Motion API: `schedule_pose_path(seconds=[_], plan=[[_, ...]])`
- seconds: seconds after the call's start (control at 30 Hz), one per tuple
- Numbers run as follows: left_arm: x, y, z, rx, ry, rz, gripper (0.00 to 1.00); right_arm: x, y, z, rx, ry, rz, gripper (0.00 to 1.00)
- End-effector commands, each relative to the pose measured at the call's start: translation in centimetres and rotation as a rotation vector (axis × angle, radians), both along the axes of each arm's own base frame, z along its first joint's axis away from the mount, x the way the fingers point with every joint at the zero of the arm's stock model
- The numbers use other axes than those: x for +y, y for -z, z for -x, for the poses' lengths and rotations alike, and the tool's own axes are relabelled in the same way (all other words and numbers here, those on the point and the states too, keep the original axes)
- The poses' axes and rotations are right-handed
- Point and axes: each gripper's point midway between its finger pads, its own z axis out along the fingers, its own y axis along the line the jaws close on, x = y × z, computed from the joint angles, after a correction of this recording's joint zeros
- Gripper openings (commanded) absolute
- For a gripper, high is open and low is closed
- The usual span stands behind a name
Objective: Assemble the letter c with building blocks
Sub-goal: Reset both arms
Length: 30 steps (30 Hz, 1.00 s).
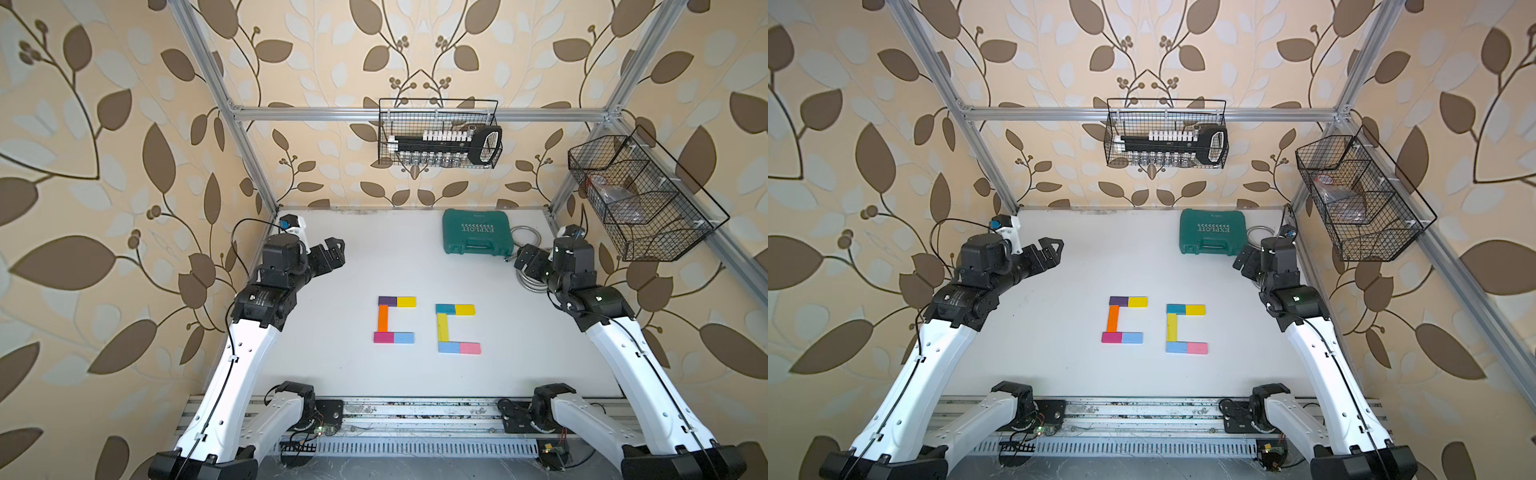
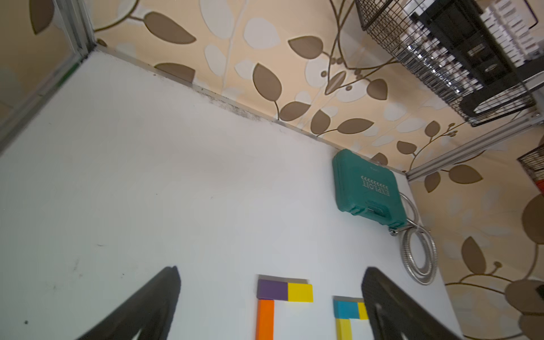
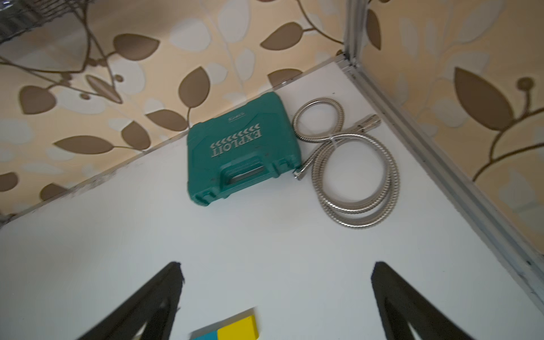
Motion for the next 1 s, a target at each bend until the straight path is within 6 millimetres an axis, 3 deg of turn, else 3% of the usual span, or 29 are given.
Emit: schedule_pose_path(seconds=[0.0, 0.1, 0.23, 0.4, 0.63, 0.8, 0.97], plan=[[2.5, -0.1, -1.8, -0.106, -0.084, -0.207, 0.99, -3.4, -1.6, -1.3, -0.091, 0.133, 0.157, 0.98], [3.8, 1.8, -1.8, -0.163, -0.151, -0.244, 0.99, -3.5, -0.6, -2.4, -0.072, 0.105, 0.193, 0.98], [4.3, 4.9, -1.3, -0.244, -0.150, -0.324, 0.99, -2.6, 2.6, -3.6, -0.004, 0.021, 0.214, 0.98], [4.8, 10.8, -0.8, -0.168, -0.128, -0.369, 0.99, -2.7, 5.9, -3.4, 0.034, -0.015, 0.287, 0.98], [4.1, 16.8, -2.1, -0.096, -0.030, -0.409, 0.99, -1.8, 10.3, -3.1, 0.011, -0.108, 0.340, 0.98], [4.0, 18.7, -2.6, -0.133, -0.028, -0.403, 0.99, -0.9, 11.4, -3.4, -0.084, -0.160, 0.349, 0.98], [3.9, 18.9, -3.7, -0.186, -0.029, -0.406, 0.99, -0.5, 12.7, -4.1, -0.132, -0.182, 0.356, 0.98]])
